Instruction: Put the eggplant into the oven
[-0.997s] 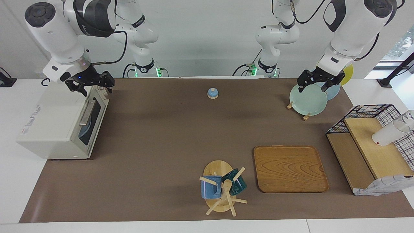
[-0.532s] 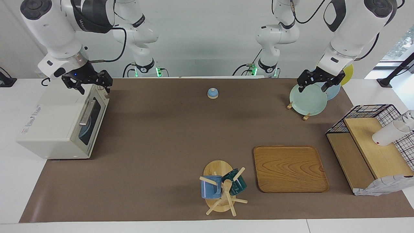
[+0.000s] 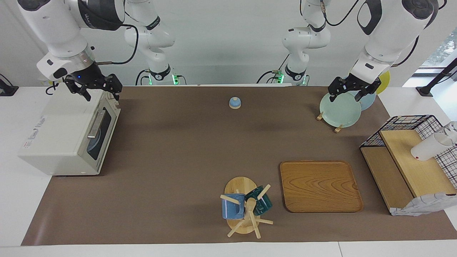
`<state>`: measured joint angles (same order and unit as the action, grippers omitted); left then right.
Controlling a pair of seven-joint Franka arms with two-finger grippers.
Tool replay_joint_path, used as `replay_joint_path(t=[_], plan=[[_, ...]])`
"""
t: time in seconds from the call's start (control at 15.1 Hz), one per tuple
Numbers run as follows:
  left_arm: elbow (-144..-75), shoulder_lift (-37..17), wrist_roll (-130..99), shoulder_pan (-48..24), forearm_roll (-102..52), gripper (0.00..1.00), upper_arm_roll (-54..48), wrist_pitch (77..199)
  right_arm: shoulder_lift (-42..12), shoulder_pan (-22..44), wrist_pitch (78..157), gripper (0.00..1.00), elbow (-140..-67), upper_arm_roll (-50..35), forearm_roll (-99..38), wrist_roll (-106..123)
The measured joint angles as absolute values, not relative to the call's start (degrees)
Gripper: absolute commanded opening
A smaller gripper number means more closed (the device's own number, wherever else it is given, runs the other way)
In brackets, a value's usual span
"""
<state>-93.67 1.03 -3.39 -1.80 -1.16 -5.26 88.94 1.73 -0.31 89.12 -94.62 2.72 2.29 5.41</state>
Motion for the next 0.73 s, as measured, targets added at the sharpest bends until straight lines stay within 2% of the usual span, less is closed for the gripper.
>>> replay_joint_path(t=[0.73], plan=[[-93.67, 1.03, -3.39, -1.8, -1.16, 1.0, -5.26, 88.94, 1.73, -0.32, 88.12, 1.0, -94.6, 2.78, -0.33, 5.3]])
